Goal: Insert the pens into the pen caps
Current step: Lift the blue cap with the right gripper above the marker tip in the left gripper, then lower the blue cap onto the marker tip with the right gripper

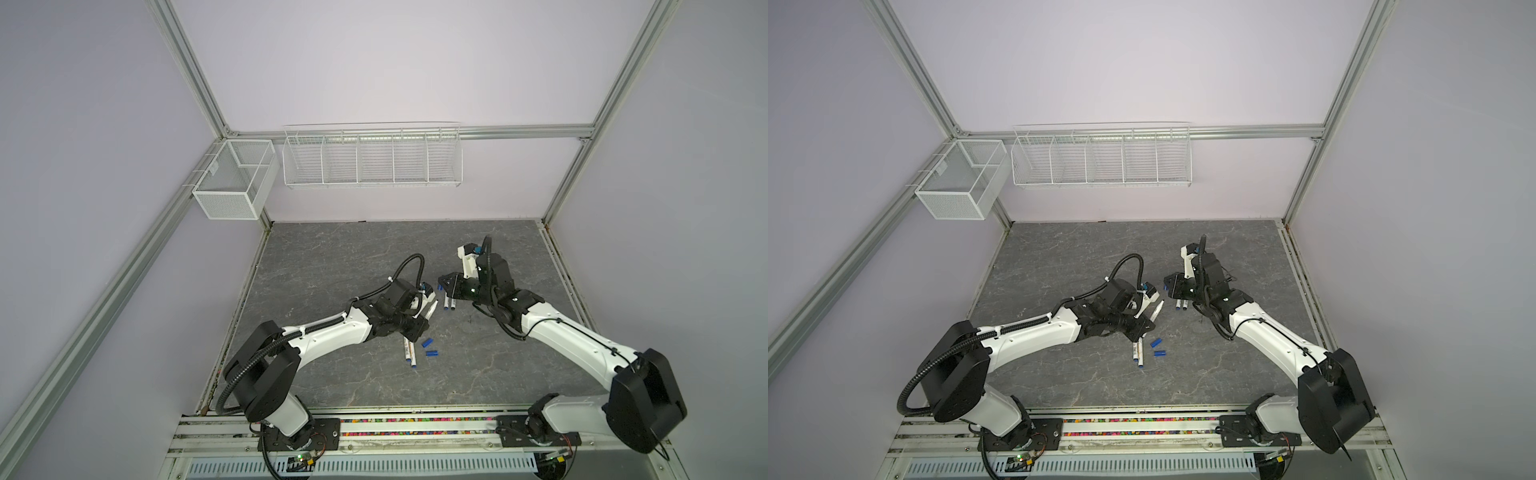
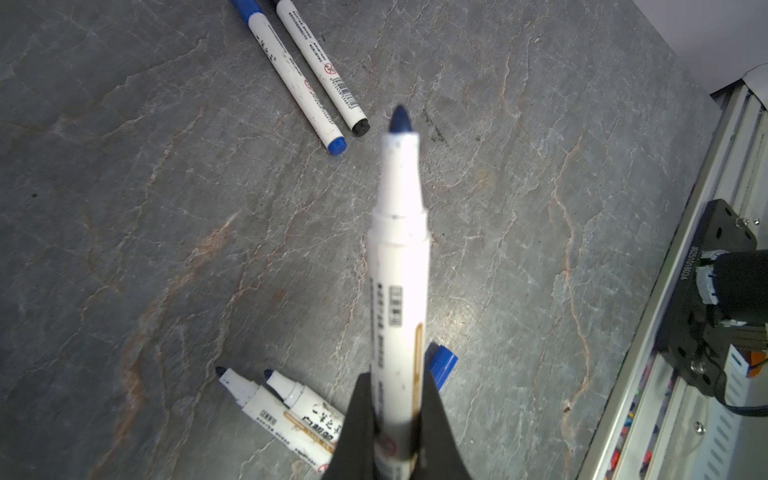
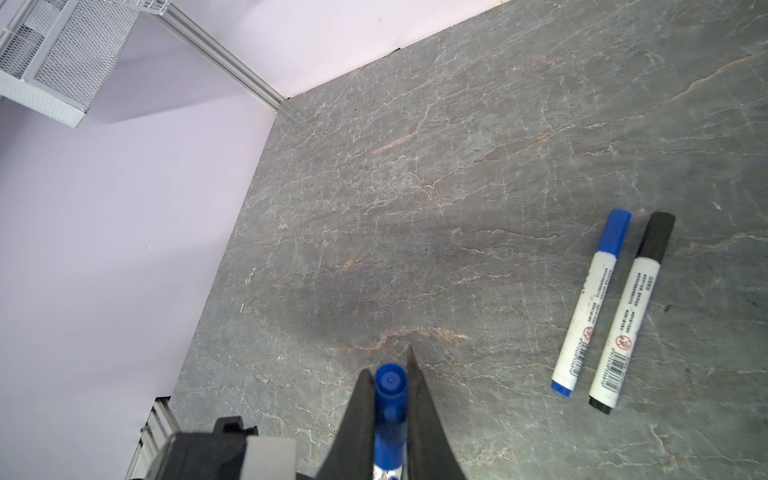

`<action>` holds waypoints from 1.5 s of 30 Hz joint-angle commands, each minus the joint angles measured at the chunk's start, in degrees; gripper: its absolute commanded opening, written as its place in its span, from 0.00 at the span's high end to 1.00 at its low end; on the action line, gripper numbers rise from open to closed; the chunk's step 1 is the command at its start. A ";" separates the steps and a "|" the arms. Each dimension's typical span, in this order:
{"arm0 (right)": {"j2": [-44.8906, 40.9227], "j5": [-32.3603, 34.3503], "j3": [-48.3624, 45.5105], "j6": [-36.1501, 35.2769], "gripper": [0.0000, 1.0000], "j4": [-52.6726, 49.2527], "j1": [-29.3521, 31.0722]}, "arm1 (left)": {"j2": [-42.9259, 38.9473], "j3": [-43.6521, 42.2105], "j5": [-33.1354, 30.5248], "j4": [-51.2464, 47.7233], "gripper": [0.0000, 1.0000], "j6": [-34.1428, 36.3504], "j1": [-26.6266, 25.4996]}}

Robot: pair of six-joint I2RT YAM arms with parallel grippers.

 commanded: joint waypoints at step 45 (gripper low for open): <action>-2.50 -11.10 -7.23 -0.16 0.89 -2.73 0.77 | 1.26 2.35 -0.89 -0.75 1.00 0.39 -0.23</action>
